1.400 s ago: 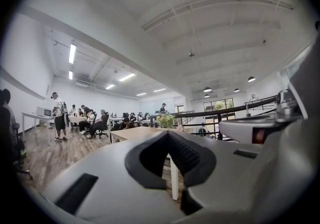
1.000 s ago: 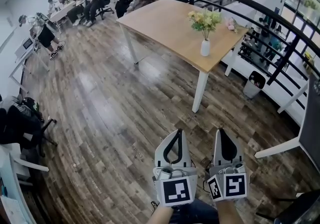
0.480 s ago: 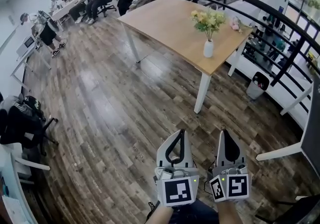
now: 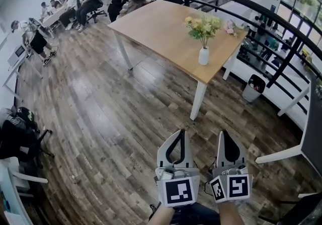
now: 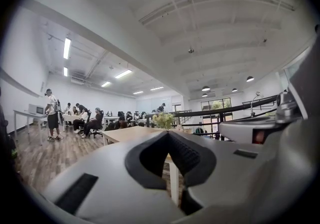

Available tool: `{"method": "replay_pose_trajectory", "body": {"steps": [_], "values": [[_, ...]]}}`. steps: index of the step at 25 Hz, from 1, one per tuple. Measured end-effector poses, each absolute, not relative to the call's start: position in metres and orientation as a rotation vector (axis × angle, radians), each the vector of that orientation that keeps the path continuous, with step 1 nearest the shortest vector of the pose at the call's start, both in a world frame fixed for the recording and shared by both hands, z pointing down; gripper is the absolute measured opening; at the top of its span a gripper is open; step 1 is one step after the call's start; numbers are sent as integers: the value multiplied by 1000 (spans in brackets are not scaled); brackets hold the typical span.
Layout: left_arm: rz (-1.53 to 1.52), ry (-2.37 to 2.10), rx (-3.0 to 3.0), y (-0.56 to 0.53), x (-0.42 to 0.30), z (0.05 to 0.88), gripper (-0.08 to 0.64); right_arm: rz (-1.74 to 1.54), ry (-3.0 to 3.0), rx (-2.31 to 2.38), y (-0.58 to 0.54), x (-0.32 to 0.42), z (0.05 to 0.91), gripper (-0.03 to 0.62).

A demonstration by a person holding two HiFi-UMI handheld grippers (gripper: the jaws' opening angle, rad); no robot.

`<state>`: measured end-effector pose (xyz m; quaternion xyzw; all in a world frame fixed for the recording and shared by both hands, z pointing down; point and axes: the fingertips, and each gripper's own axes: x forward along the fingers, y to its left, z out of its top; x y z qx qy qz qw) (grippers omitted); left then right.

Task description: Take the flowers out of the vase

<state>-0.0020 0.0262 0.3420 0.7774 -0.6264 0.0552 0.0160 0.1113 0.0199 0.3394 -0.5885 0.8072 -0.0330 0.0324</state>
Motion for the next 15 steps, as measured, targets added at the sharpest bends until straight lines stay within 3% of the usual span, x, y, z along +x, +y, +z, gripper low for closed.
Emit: {"method": "replay_pose_trajectory", "body": {"steps": [15], "values": [[148,-1905,2449,-80,-40,333,32,-87,2462,-1854,-81,73,330,-8]]}}
